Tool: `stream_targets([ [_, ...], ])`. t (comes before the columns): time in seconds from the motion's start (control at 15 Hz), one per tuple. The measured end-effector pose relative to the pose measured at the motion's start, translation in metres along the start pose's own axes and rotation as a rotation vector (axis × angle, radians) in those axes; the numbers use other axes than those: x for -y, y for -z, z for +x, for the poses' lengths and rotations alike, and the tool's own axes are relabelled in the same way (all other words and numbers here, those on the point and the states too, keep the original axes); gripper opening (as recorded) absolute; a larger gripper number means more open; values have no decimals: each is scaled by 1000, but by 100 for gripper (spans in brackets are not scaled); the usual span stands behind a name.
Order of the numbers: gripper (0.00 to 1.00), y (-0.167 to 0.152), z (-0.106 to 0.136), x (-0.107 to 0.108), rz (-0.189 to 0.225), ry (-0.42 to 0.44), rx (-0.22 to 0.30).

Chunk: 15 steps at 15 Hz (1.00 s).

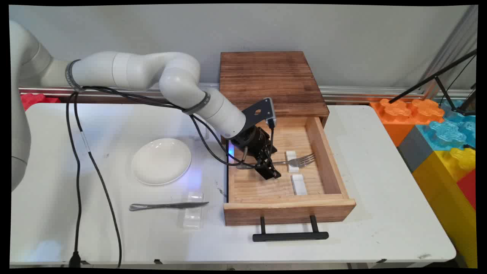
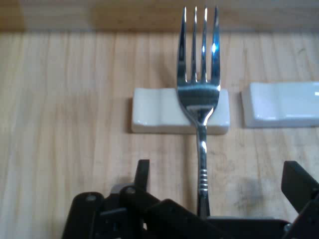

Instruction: Pick up the knife from the right of the white plate

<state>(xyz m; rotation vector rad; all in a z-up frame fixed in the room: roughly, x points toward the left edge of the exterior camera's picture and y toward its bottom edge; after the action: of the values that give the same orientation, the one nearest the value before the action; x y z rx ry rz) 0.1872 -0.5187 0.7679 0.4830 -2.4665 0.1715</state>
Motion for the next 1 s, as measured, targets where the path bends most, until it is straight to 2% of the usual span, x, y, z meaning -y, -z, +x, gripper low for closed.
stream_targets([
  [0.6, 100, 43, 33, -10, 8, 1, -7],
  [1.0, 100, 87, 40, -25, -3, -2, 4],
])
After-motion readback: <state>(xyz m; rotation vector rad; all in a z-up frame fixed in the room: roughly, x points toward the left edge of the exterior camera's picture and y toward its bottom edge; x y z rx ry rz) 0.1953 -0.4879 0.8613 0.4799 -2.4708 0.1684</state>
